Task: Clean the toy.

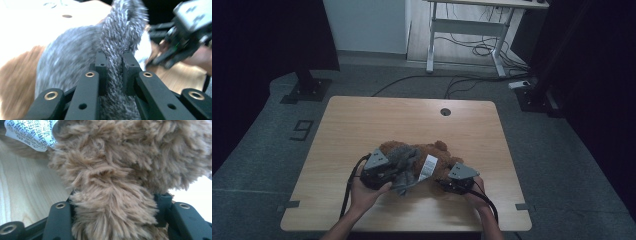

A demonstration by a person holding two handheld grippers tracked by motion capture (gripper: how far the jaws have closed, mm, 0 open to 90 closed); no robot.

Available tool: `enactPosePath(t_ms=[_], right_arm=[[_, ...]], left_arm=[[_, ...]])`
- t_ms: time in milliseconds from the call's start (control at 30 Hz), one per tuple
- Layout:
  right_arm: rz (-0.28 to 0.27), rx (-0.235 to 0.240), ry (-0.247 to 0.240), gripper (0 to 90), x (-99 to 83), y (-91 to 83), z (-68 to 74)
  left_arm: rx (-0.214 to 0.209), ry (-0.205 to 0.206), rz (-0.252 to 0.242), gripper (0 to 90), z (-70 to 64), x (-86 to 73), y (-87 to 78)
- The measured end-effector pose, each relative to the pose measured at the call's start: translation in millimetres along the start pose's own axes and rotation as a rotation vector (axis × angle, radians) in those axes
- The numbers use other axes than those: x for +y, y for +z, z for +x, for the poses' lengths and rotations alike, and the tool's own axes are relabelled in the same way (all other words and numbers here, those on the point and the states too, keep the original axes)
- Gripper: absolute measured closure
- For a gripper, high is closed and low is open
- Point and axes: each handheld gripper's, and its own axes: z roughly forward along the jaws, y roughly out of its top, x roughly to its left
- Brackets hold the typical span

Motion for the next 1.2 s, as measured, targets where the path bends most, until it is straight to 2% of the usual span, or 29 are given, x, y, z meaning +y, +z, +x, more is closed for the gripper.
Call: enactPosePath(t_ms=[67, 133, 233, 333, 400, 533, 667, 767, 967, 1033, 1200], right_arm=[[-0.006, 0.005, 0.004, 42.2, -1.8, -1.1, 1.8], [-0.011, 0.006, 0.017, 41.3, -3.4, -1.5, 2.9], [-0.017, 0.012, 0.048, 40.6, -6.0, -1.7, 2.4], [-0.009, 0.019, 0.063, 40.6, -7.2, -3.5, 2.1], [0.005, 0.021, 0.077, 40.6, -9.4, -3.5, 1.7], [-0.006, 0.039, 0.094, 41.8, -14.9, -3.5, 0.7], [-0.008, 0.038, 0.089, 44.0, -15.1, -3.9, 1.5], [-0.010, 0.043, 0.090, 45.4, -16.3, -4.4, 1.0], [-0.014, 0.051, 0.107, 45.9, -19.3, -5.3, -0.3], [-0.016, 0.055, 0.115, 46.0, -20.2, -5.6, -0.7], [-0.019, 0.056, 0.126, 46.0, -20.9, -6.1, -0.3]], left_arm=[[-0.015, 0.039, -0.004, 77.3, -13.9, 18.0, 11.6], [-0.023, 0.058, 0.006, 77.3, -22.1, 27.2, 23.0], [-0.028, 0.095, 0.054, 77.0, -36.5, 39.5, 54.4], [-0.030, 0.105, 0.101, 77.0, -42.0, 38.9, 79.7], [-0.022, 0.117, 0.107, 77.1, -43.4, 35.2, 85.5], [-0.016, 0.109, 0.101, 77.3, -39.6, 30.2, 80.8], [0.020, 0.105, 0.099, 77.4, -29.9, 26.8, 70.9], [0.053, 0.083, 0.097, 77.3, -14.7, 22.6, 60.4], [0.105, 0.004, 0.079, 77.4, 21.2, 9.4, 37.3], [0.104, -0.023, 0.069, 77.5, 30.5, 6.0, 29.9], [0.129, -0.046, 0.045, 77.1, 44.9, 2.1, 13.7]])
